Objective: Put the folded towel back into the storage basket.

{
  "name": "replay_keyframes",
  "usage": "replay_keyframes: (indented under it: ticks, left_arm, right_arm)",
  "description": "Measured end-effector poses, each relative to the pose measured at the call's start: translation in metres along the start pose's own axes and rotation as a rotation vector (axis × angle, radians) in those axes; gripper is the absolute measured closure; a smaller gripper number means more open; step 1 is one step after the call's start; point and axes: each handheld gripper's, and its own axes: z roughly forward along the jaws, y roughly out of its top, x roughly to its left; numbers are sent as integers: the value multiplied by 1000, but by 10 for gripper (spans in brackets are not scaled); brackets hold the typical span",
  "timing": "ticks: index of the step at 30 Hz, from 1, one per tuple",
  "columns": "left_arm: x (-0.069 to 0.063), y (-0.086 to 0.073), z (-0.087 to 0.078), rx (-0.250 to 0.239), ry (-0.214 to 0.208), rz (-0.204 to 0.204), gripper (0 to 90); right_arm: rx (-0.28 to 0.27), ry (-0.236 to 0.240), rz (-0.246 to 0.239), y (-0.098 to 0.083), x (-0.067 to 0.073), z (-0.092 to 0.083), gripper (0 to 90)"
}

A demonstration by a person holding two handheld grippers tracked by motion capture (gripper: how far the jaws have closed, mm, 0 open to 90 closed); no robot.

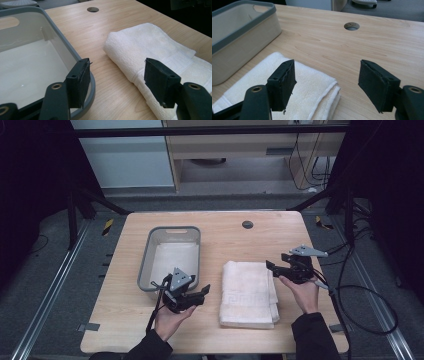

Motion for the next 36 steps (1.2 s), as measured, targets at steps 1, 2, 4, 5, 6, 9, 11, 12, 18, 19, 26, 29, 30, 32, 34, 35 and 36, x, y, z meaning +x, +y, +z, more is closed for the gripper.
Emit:
replay_keyframes:
  ticks: [1,2,4,5,6,9,11,12,18,19,26,29,30,32,34,35,36]
  left_arm:
    - [0,0,0,0,0,0,370]
    - [-3,-1,3,9,-5,5,369]
    - [-4,-2,4,15,-8,9,369]
    - [-7,-2,6,23,-14,16,369]
    - [-8,-3,7,27,-17,18,369]
    - [-12,-4,10,37,-27,22,369]
    - [-15,-5,13,42,-32,25,369]
    - [-16,-6,14,48,-35,30,369]
    - [-22,-9,21,69,-44,44,369]
    - [-23,-10,22,72,-46,43,369]
    - [-31,-16,33,105,-58,62,367]
    - [-32,-18,37,116,-65,63,366]
    - [-34,-20,41,129,-64,68,364]
    - [-35,-23,45,141,-65,69,363]
    - [-36,-26,49,154,-67,70,358]
    - [-36,-26,49,154,-67,70,356]
    - [-38,-29,53,167,-68,76,354]
  right_arm:
    - [2,0,-2,-1,0,1,297]
    - [6,1,-1,-2,0,2,297]
    - [10,2,-1,-3,-1,4,298]
    - [14,0,-2,-4,-1,4,298]
    - [18,-2,-1,-5,-2,5,298]
    - [26,2,6,-7,-3,7,299]
    - [35,2,5,-8,-3,9,299]
    - [39,1,2,-9,-3,10,299]
    - [63,0,5,-13,-4,15,302]
    - [68,2,14,-14,-4,16,302]
    - [88,3,-6,-18,-3,23,308]
    - [98,1,-8,-19,-3,26,311]
    - [107,5,-9,-20,-2,28,312]
    - [117,4,-11,-22,-1,30,314]
    - [123,5,-14,-23,-1,33,316]
    - [127,8,-12,-24,-2,33,316]
    - [132,6,-12,-25,-2,34,316]
